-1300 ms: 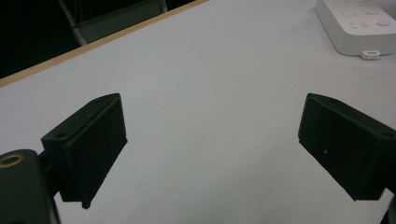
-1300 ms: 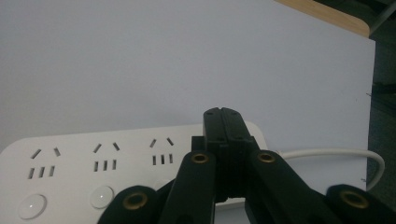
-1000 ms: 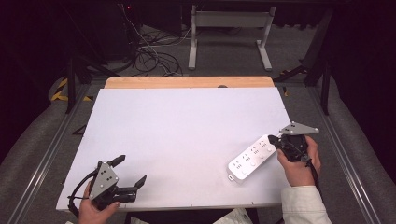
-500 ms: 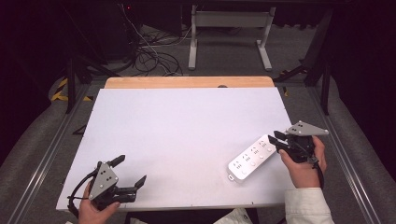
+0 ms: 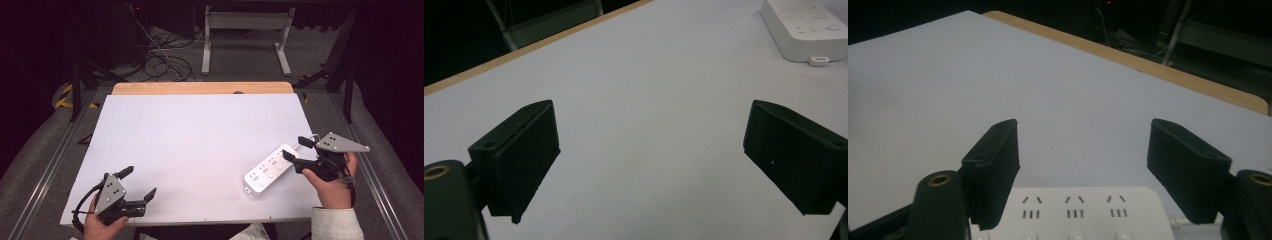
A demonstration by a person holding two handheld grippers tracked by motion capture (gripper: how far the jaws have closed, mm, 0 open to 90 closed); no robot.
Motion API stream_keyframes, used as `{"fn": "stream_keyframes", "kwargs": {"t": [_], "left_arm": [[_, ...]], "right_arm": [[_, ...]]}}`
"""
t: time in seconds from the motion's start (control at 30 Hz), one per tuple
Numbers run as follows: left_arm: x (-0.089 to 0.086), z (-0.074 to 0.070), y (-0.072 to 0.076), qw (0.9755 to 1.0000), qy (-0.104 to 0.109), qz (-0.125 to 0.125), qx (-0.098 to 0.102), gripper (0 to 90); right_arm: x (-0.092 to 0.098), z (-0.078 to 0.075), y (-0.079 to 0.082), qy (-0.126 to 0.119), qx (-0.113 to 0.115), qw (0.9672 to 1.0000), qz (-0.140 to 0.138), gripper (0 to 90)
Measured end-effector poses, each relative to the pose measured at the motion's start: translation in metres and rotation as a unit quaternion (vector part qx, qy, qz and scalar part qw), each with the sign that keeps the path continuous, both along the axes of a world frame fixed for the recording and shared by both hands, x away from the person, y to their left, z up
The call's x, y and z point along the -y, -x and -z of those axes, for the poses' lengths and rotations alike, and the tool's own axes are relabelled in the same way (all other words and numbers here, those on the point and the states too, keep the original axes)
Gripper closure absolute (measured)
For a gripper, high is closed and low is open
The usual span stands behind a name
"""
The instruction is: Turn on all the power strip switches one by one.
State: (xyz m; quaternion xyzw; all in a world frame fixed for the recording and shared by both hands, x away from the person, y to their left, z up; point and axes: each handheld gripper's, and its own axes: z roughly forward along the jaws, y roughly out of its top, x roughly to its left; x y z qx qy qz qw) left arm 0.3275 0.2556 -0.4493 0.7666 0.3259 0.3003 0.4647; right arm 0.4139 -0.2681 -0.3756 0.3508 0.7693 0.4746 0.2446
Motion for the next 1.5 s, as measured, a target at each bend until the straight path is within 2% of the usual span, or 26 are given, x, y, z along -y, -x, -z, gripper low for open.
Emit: {"fn": "stream_keyframes", "kwargs": {"t": [0.17,0.3,0.47,0.67,0.77,0.9,1.07,1.13,1.2,1.37,1.5], "left_arm": [[0.000,0.000,0.000,1.0000,0.000,-0.001,0.000,8.2],[0.000,0.000,0.000,1.0000,0.001,-0.001,-0.001,8.2],[0.000,0.000,0.000,1.0000,0.002,-0.001,-0.002,8.3],[-0.001,0.000,0.000,1.0000,0.006,0.000,-0.002,8.2],[-0.001,0.000,0.000,1.0000,0.009,0.000,-0.004,8.3],[-0.002,0.000,0.000,0.9999,0.015,0.000,-0.004,8.2],[-0.003,0.000,-0.001,1.0000,0.009,0.000,0.000,8.2],[-0.004,0.001,-0.002,1.0000,0.007,0.000,-0.001,8.0],[-0.005,0.001,-0.003,0.9999,0.011,0.000,-0.005,8.0],[-0.006,0.002,-0.004,0.9997,0.019,0.004,-0.016,7.7],[-0.006,0.003,-0.005,0.9992,0.034,0.005,-0.023,7.4]], "right_arm": [[-0.005,0.005,0.011,-0.015,0.008,0.9993,-0.034,25.8],[-0.005,0.017,0.015,-0.031,0.013,0.9975,-0.062,25.5],[-0.007,0.032,0.021,-0.029,0.014,0.9958,-0.086,25.1],[-0.010,0.049,0.026,-0.032,0.003,0.9947,-0.097,25.0],[-0.012,0.062,0.026,-0.028,-0.004,0.9939,-0.107,24.6],[-0.017,0.079,0.025,-0.008,-0.010,0.9926,-0.121,23.1],[-0.024,0.090,0.027,0.001,-0.002,0.9941,-0.108,20.4],[-0.026,0.095,0.026,0.002,-0.007,0.9951,-0.099,18.7],[-0.029,0.098,0.024,0.014,-0.015,0.9963,-0.084,16.1],[-0.030,0.101,0.021,0.000,-0.024,0.9970,-0.073,13.8],[-0.032,0.100,0.022,-0.003,-0.013,0.9969,-0.077,13.6]]}}
